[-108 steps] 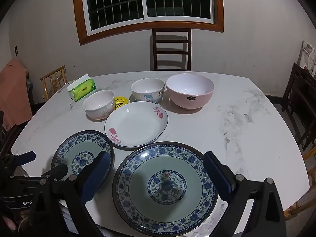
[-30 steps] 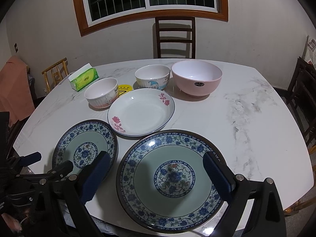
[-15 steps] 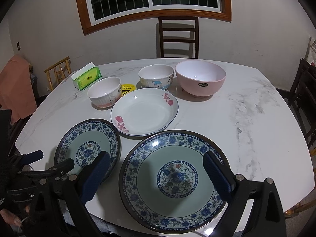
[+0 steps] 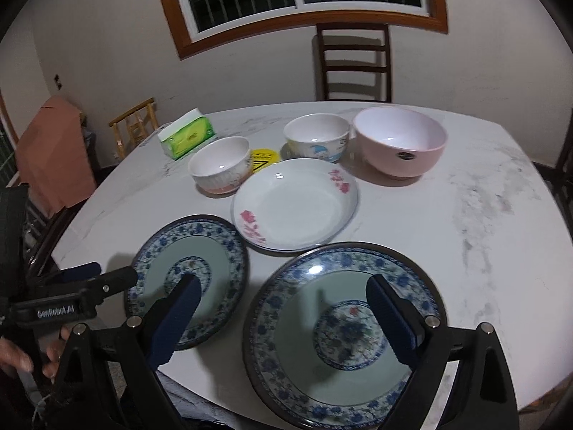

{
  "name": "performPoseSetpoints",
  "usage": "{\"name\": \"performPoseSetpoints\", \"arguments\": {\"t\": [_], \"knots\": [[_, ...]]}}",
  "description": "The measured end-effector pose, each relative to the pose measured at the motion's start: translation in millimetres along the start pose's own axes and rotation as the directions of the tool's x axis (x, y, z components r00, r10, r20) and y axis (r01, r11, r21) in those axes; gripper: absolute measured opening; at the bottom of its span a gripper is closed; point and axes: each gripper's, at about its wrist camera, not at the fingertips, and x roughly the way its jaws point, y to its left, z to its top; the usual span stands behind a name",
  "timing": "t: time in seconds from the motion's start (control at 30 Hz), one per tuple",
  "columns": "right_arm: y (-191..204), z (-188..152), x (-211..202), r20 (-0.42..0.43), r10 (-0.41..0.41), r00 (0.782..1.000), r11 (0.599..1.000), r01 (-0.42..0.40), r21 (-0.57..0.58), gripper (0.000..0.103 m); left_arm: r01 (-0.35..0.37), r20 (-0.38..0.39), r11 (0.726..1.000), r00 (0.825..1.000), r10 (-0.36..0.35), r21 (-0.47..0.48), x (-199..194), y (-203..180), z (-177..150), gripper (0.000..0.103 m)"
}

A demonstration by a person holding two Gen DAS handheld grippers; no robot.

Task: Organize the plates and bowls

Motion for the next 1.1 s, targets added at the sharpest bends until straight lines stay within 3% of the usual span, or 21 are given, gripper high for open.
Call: {"name": "performPoseSetpoints", "arguments": {"t": [0.07,0.23,0.3,0.43,0.47,0.5,0.57,0.67,0.8,0.93,1.1], "knots": [[1,4,6,-0.022,0.040,0.999,0.999,-0.040,0.003,0.090,0.021,-0.011,0.999,1.000,-0.021,-0.026,1,9,5,0.097],[9,13,28,-0.097,0.130,0.987,0.991,-0.131,-0.004,0.082,0.043,-0.040,0.997,0.998,-0.045,-0.061,6,27,12,0.080],[12,16,40,-0.133,0.158,0.978,0.987,-0.158,0.006,0.082,0.040,-0.055,0.996,0.998,-0.044,-0.080,10,35,14,0.079],[14,23,64,-0.213,0.237,0.948,0.971,-0.231,0.052,0.082,0.063,-0.098,0.990,0.992,-0.076,-0.130,20,51,17,0.073],[14,24,70,-0.229,0.249,0.941,0.969,-0.241,0.063,0.079,0.077,-0.105,0.987,0.990,-0.092,-0.141,22,54,17,0.072],[14,26,75,-0.246,0.261,0.934,0.965,-0.251,0.071,0.070,0.080,-0.114,0.985,0.989,-0.099,-0.155,24,57,17,0.068],[15,28,88,-0.280,0.280,0.918,0.960,-0.268,0.082,0.066,0.079,-0.125,0.983,0.987,-0.100,-0.167,28,60,18,0.067],[16,30,103,-0.324,0.285,0.902,0.959,-0.270,0.089,0.060,0.081,-0.140,0.981,0.984,-0.107,-0.178,34,66,18,0.063],[18,30,124,-0.374,0.299,0.878,0.954,-0.281,0.103,0.041,0.095,-0.153,0.976,0.980,-0.126,-0.193,40,73,17,0.056],[20,28,133,-0.398,0.295,0.869,0.955,-0.275,0.106,0.041,0.095,-0.164,0.974,0.978,-0.130,-0.205,46,81,16,0.046],[19,30,144,-0.419,0.283,0.863,0.959,-0.264,0.106,0.032,0.102,-0.170,0.974,0.976,-0.137,-0.203,50,85,14,0.041]]}}
